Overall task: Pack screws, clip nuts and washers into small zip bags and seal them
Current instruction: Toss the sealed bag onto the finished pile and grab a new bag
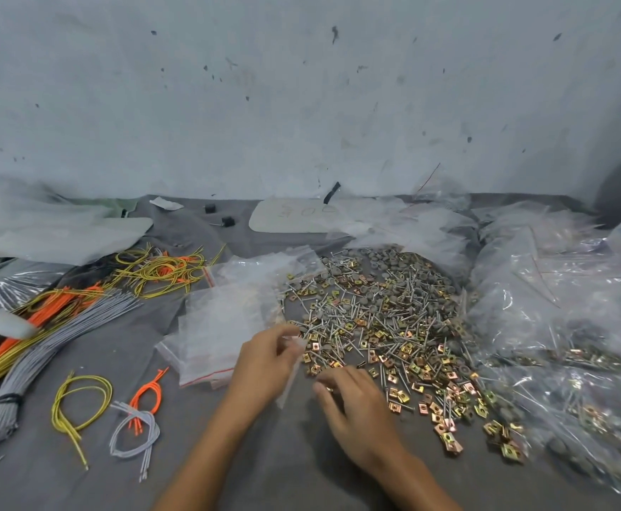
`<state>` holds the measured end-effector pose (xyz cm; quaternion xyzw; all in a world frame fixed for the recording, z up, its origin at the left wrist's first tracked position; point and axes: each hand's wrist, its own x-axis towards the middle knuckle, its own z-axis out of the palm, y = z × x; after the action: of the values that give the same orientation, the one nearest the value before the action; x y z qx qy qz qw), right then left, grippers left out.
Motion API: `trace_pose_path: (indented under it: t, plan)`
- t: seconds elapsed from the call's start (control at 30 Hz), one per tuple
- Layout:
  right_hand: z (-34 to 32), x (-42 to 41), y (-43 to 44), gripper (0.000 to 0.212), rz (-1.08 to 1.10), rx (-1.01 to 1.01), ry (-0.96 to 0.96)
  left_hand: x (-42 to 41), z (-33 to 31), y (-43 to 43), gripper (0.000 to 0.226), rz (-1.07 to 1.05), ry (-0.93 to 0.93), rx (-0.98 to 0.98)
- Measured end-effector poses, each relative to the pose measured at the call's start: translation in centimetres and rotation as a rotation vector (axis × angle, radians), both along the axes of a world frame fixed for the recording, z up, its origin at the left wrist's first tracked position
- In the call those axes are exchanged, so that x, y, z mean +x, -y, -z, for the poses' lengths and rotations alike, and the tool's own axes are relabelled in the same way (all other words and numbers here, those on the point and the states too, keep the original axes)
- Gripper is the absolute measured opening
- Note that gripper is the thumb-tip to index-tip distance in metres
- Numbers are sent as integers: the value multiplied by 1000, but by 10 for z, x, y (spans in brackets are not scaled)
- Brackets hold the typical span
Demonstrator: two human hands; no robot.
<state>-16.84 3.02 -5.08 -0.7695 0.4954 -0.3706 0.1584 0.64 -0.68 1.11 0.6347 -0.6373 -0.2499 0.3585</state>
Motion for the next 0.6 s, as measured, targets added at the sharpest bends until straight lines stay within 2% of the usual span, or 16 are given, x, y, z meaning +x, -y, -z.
trace_pose_path:
  t: [0.13,0.23,0.33,0.4,0.5,0.6]
  plan:
    - [-2,-2,0,28,7,8,29,-27,13,-9,17,19,-416,129]
    - [-3,-3,-1,16,15,20,46,-31,21,-10,12,8,-519,156]
    - [-1,-3,1,16,36,63,98,-27,22,-14,5,52,-489,171]
    - [1,-4,4,24,63,93,170,-26,21,-18,10,101,-448,171]
    - [4,-5,8,35,94,127,276,-28,20,-26,16,111,-289,101]
    - [5,-6,10,31,106,155,330,-33,22,-33,27,141,-205,68]
